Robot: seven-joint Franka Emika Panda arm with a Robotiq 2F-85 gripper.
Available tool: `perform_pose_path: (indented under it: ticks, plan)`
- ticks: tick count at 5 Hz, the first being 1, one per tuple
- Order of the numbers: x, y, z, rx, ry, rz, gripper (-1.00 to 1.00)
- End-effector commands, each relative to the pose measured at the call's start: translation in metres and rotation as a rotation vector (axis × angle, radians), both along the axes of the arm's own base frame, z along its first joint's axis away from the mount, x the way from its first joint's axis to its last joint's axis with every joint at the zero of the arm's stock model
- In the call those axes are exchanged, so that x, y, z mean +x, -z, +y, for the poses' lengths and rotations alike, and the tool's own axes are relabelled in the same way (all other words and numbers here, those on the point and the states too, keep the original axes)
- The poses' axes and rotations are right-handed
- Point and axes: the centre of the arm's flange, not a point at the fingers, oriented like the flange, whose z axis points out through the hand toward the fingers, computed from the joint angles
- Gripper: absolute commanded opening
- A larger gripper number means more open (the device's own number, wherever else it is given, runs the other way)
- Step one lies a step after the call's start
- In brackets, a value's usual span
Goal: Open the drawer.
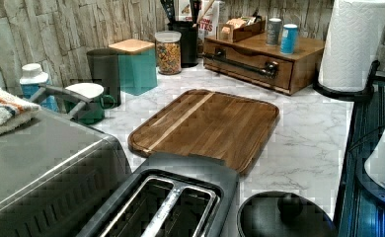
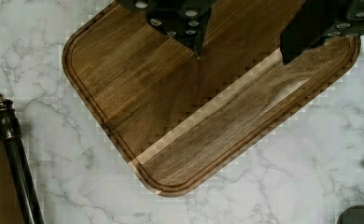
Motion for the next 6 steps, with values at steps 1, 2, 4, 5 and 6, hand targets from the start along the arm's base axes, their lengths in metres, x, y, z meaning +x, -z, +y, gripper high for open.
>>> perform_pose_path:
  ticks: [1, 2, 4, 5, 6]
  plan:
    - [-0.001, 0.004, -0.001, -0.01, -0.005, 0.009, 1.0]
    - [-0.005, 0.012, -0.029, -0.063, -0.095, -0.029, 1.0]
    - [-0.004, 0.02, -0.136, -0.092, -0.115, -0.068, 1.0]
    - [-0.014, 0.024, -0.172, -0.137, -0.097, -0.095, 1.0]
    - [-0.018, 0.037, -0.207, -0.149, -0.118, -0.097, 1.0]
